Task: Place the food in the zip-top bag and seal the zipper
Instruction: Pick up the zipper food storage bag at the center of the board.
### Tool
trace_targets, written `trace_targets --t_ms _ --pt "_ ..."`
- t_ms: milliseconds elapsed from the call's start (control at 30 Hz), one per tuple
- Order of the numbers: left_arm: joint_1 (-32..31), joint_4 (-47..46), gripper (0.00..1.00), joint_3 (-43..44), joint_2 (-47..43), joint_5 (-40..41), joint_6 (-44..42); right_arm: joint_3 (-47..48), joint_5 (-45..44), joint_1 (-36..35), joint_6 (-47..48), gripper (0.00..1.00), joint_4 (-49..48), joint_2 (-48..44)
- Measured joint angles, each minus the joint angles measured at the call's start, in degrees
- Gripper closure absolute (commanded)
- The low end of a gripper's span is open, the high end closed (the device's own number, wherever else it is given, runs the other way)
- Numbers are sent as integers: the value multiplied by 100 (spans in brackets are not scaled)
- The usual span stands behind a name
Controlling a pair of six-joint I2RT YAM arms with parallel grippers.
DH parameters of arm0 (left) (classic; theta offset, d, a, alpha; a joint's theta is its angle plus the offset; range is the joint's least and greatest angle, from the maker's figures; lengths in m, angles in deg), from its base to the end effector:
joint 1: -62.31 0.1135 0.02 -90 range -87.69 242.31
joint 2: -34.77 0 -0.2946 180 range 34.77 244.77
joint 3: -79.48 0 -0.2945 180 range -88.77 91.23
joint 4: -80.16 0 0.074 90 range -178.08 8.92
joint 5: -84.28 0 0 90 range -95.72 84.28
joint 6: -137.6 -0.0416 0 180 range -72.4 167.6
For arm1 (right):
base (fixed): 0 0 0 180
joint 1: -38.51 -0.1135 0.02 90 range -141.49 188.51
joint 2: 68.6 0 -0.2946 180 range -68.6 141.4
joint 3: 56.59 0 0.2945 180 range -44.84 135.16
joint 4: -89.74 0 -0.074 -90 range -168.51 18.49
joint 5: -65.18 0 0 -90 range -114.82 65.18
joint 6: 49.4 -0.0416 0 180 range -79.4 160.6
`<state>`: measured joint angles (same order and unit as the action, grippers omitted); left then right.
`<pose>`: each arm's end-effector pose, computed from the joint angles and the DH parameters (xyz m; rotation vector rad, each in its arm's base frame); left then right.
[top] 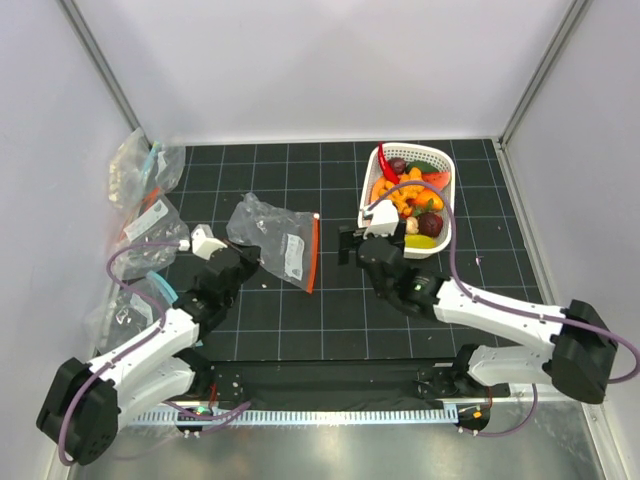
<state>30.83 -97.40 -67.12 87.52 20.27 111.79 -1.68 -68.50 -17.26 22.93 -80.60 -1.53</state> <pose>0.1997 -0.1009 0.2091 -0.8403 1.7827 -0.6757 0.1867 0.2234 0.2841 -0.1247 1.8413 0.1486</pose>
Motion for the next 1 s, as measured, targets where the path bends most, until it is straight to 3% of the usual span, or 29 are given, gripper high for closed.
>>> trace_targets --t_ms 133,333,533,700,1000 --pt "-2 133 100 63 157 37 -42 127 289 0 -229 1 109 345" --pt "-2 192 100 177 223 48 -151 -535 1005 254 -748 24 -455 59" --pt "-2 184 100 177 385 20 -153 -1145 2087 839 -1766 34 -1425 560" --pt "-2 39 100 177 802 -79 -17 -1228 2688 859 -2328 35 -2155 1403" --pt "-2 -35 100 177 1121 -227 13 -1281 2761 861 -2758 36 -2621 1672"
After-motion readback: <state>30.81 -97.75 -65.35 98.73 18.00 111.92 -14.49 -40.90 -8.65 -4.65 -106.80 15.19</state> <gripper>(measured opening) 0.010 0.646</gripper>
